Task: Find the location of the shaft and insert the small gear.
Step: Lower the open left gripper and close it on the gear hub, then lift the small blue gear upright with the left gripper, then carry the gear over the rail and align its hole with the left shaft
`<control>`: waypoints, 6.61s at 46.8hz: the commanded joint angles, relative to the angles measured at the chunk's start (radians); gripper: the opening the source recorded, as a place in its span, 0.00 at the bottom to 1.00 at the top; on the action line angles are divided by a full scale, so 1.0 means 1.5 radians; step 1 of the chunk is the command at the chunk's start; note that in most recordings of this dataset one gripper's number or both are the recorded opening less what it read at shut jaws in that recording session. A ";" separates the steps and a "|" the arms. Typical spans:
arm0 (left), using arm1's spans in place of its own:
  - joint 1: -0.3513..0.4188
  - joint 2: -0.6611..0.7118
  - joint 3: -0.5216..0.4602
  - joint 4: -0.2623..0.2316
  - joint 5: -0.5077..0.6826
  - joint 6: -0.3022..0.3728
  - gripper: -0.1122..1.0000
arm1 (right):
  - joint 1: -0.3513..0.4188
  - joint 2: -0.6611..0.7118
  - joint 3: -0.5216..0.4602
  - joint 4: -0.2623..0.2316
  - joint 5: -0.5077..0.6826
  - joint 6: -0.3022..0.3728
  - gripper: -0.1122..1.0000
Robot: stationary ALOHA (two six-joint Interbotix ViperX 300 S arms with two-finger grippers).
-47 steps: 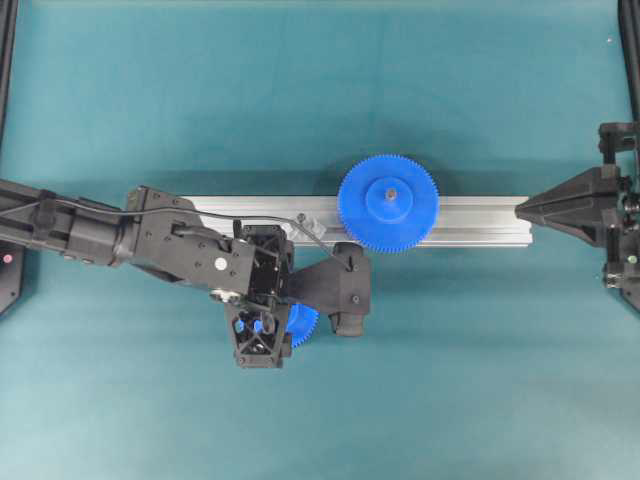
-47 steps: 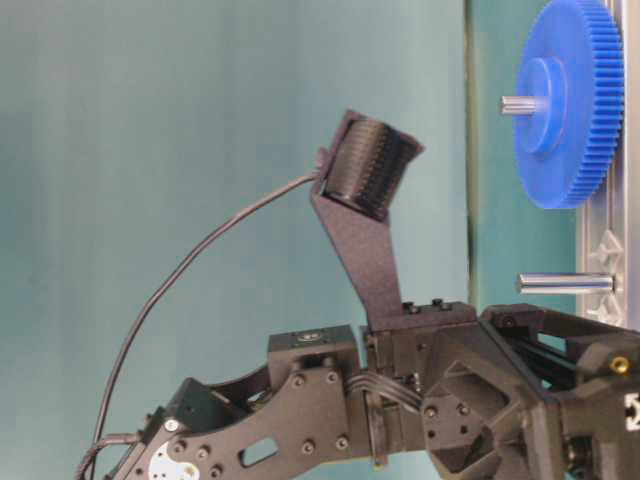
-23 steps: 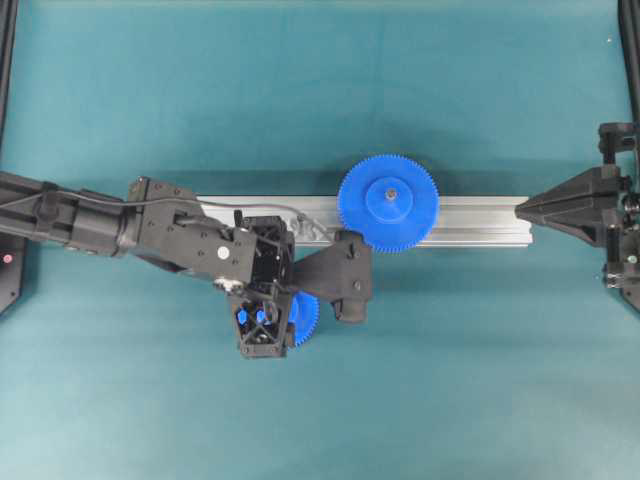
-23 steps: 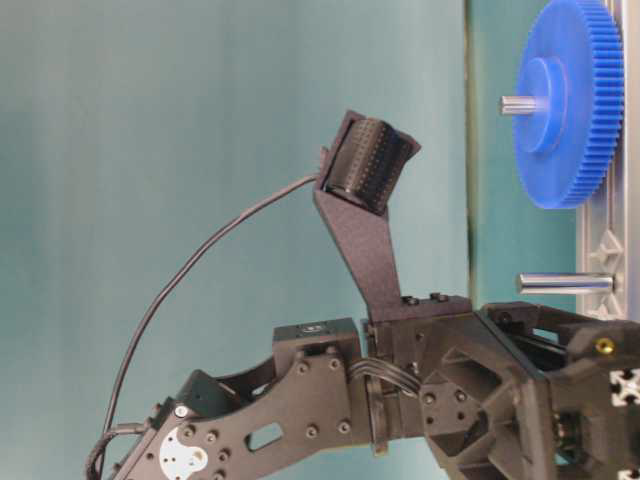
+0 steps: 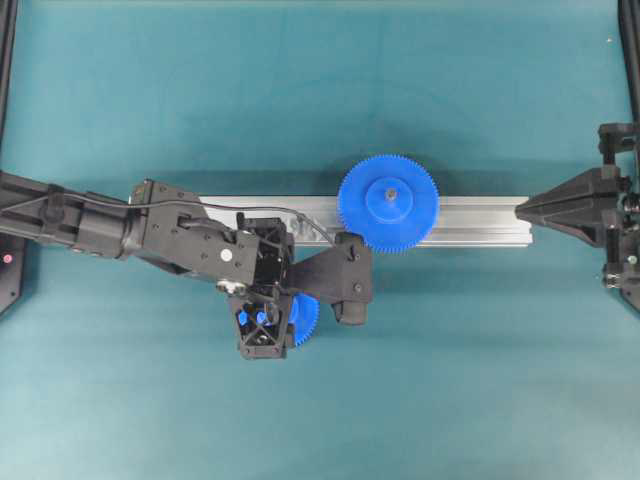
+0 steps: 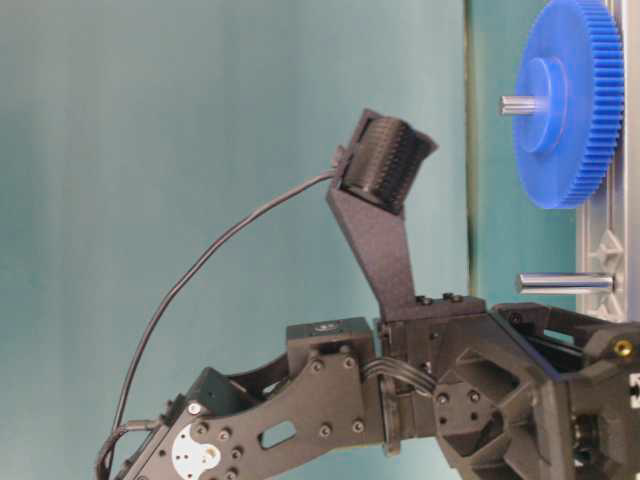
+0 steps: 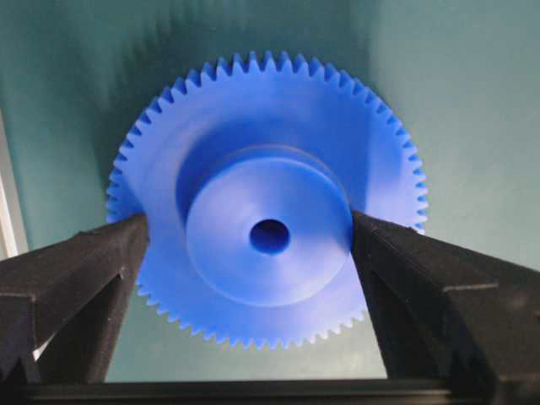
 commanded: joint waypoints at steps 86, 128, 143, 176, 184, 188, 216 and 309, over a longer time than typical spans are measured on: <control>-0.011 -0.078 -0.095 0.002 0.104 0.037 0.69 | -0.001 0.003 -0.005 0.000 -0.007 0.015 0.12; 0.019 -0.109 -0.226 0.002 0.295 0.093 0.69 | -0.001 0.003 -0.003 0.000 -0.008 0.016 0.12; 0.035 -0.121 -0.250 0.003 0.313 0.119 0.69 | -0.001 0.003 -0.005 0.000 -0.007 0.015 0.12; 0.064 -0.124 -0.266 0.003 0.322 0.148 0.69 | -0.001 0.003 -0.005 0.000 -0.007 0.015 0.12; 0.067 -0.123 -0.266 0.003 0.322 0.148 0.69 | -0.002 0.003 -0.004 0.000 -0.007 0.015 0.12; 0.074 -0.121 -0.266 0.003 0.322 0.149 0.69 | -0.002 0.003 -0.004 0.000 -0.007 0.015 0.12; 0.103 -0.085 -0.271 0.004 0.313 0.194 0.69 | -0.001 0.003 -0.003 0.000 -0.008 0.015 0.12; 0.142 -0.034 -0.159 0.004 0.190 0.190 0.69 | -0.001 0.002 -0.007 0.000 -0.004 0.017 0.12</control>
